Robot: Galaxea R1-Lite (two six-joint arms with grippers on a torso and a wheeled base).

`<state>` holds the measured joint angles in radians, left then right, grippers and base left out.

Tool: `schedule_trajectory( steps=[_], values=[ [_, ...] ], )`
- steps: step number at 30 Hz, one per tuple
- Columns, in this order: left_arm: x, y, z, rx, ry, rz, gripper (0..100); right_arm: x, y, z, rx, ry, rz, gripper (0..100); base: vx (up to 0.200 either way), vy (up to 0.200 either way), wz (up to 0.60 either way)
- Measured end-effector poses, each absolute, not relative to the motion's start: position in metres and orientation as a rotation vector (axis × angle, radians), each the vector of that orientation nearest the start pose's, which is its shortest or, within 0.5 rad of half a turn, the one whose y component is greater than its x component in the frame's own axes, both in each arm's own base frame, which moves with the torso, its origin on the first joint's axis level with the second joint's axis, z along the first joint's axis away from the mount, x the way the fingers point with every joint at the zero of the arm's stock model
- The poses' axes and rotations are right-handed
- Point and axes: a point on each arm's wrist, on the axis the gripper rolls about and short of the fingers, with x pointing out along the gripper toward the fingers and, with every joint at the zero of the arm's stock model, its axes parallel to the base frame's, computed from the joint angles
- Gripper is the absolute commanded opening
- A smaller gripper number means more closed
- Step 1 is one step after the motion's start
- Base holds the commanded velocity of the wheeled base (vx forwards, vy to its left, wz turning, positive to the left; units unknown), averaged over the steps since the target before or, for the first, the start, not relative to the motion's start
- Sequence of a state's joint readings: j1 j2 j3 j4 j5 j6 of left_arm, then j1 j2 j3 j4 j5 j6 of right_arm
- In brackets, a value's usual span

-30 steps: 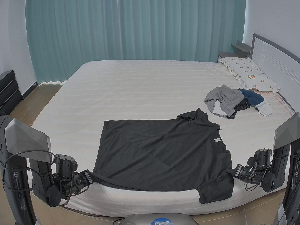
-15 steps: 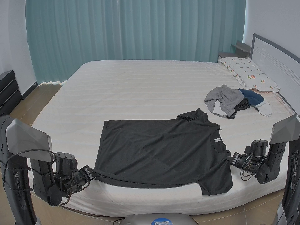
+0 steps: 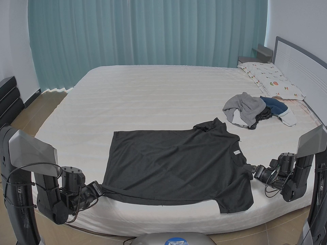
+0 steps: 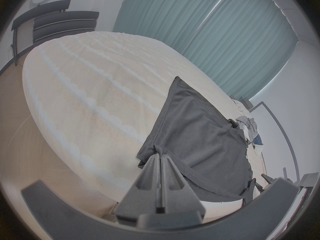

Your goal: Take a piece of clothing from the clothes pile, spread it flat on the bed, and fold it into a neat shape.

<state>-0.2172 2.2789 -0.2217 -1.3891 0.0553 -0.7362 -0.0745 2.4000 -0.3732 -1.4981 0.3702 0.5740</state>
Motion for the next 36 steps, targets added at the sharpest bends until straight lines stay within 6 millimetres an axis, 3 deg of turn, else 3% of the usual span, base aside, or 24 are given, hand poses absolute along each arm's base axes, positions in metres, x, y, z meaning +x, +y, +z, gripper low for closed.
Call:
schedule_trajectory(
  steps=[6,12,24,25,36],
  values=[
    [0.255,-0.055,-0.025,-0.617,0.686,0.095,0,0.269,-0.019,-0.036,0.606,0.658,0.186,100,0.000,0.000,0.00],
    [0.254,-0.055,-0.025,-0.616,0.687,0.096,0,0.253,-0.016,-0.045,0.528,0.711,0.261,100,0.000,0.000,0.00],
    [0.254,-0.055,-0.025,-0.616,0.687,0.095,0,0.253,-0.003,-0.055,0.515,0.756,0.301,100,0.000,0.000,0.00],
    [0.254,-0.055,-0.025,-0.616,0.687,0.095,0,0.254,-0.003,-0.056,0.514,0.756,0.302,0,0.000,0.000,0.00],
    [0.254,-0.054,-0.026,-0.616,0.690,0.096,0,0.246,-0.008,-0.059,0.522,0.782,0.273,0,0.000,0.000,0.00]
  ],
)
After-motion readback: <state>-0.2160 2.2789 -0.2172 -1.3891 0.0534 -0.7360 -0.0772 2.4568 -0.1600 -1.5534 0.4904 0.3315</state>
